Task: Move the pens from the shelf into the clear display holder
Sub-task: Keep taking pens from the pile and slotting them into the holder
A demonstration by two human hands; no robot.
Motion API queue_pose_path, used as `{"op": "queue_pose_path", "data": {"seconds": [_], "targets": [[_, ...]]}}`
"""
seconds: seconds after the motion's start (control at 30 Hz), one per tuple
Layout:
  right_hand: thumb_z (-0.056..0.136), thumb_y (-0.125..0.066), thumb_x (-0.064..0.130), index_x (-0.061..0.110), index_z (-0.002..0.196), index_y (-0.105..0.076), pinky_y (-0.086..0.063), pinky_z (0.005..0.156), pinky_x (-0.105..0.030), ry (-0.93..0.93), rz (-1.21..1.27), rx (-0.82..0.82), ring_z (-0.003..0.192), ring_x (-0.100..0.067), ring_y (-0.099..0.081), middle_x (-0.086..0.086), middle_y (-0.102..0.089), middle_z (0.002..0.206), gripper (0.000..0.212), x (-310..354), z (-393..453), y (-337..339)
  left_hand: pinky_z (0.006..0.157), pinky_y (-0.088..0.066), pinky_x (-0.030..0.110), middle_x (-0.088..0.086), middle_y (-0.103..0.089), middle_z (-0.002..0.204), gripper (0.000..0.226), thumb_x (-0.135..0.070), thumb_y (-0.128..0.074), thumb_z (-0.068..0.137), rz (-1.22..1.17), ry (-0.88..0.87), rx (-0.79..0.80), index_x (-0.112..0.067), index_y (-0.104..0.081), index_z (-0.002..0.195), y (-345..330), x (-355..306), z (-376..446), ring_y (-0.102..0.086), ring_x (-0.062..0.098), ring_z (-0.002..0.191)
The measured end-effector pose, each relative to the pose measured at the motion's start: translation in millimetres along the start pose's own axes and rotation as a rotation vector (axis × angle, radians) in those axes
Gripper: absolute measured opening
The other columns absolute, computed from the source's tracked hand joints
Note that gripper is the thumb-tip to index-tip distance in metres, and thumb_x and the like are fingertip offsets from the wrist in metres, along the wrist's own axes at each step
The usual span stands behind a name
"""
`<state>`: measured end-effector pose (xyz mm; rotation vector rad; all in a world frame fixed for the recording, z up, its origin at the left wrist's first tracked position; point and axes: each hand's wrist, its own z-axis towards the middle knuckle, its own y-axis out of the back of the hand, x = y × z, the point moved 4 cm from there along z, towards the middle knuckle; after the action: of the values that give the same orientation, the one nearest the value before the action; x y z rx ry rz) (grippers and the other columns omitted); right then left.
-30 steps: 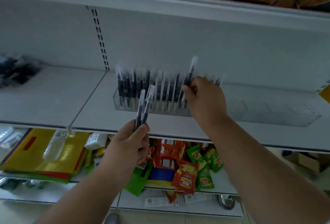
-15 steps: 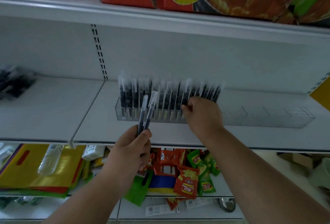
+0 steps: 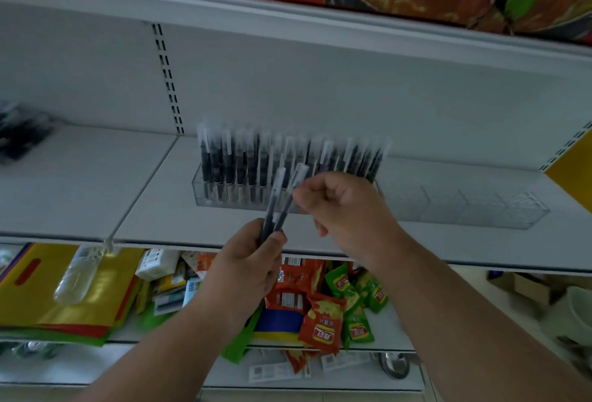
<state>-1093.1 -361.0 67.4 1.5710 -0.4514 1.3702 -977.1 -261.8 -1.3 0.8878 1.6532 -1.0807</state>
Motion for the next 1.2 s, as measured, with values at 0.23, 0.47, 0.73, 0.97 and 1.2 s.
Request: {"op": "queue_pose_path", "data": {"seconds": [0.23,0.47,0.73,0.97,1.2], "targets": [[0.095,-0.063,0.02,0.019,0.079,-0.064,-0.037,0.047,-0.012,-0.042,0.109,-0.028,0.047,-0.006,-0.054,-0.003,-0.066,0.062,0.016,-1,-8,19,0.05,-0.022,0.034,0.008,-0.033,0.064,0.024,-0.025,-0.049,0.102,0.181,-0.06,0.063,-0.021,-0.063,0.083,-16,11,3,-0.027,0.019,0.052],[0.093,-0.064,0.022,0.016,0.08,-0.062,-0.046,0.053,-0.02,0.095,0.006,-0.426,0.052,-0.009,-0.059,0.003,-0.063,0.061,0.015,7,3,60,0.049,-0.019,0.031,0.005,-0.03,0.06,0.032,-0.02,-0.047,0.102,0.117,-0.014,-0.007,-0.021,-0.068,0.078,-11,7,14,-0.023,0.016,0.05],[0.097,-0.057,0.03,0.025,0.086,-0.053,-0.037,0.056,-0.019,0.164,-0.481,-0.479,0.063,0.001,-0.05,0.016,-0.053,0.071,0.012,2,25,58,0.045,-0.022,0.025,-0.002,-0.035,0.055,0.025,-0.014,-0.045,0.103,0.091,0.041,-0.049,-0.008,-0.057,0.082,4,5,17,-0.026,0.011,0.047],[0.098,-0.054,0.028,0.017,0.092,-0.056,-0.045,0.065,-0.029,0.176,-0.66,-0.333,0.075,-0.016,-0.057,0.001,-0.062,0.083,0.013,10,37,54,0.042,-0.021,0.023,-0.002,-0.032,0.055,0.028,-0.015,-0.045,0.103,0.077,0.075,-0.061,-0.011,-0.055,0.078,7,8,15,-0.025,0.01,0.047],[0.099,-0.054,0.031,0.022,0.086,-0.049,-0.04,0.064,-0.028,0.068,-0.73,-0.23,0.076,-0.019,-0.058,0.001,-0.062,0.081,0.017,-15,42,39,0.041,-0.028,0.019,-0.003,-0.033,0.055,0.028,-0.014,-0.046,0.102,0.06,0.042,-0.083,-0.011,-0.055,0.076,1,9,11,-0.029,0.008,0.045]]}}
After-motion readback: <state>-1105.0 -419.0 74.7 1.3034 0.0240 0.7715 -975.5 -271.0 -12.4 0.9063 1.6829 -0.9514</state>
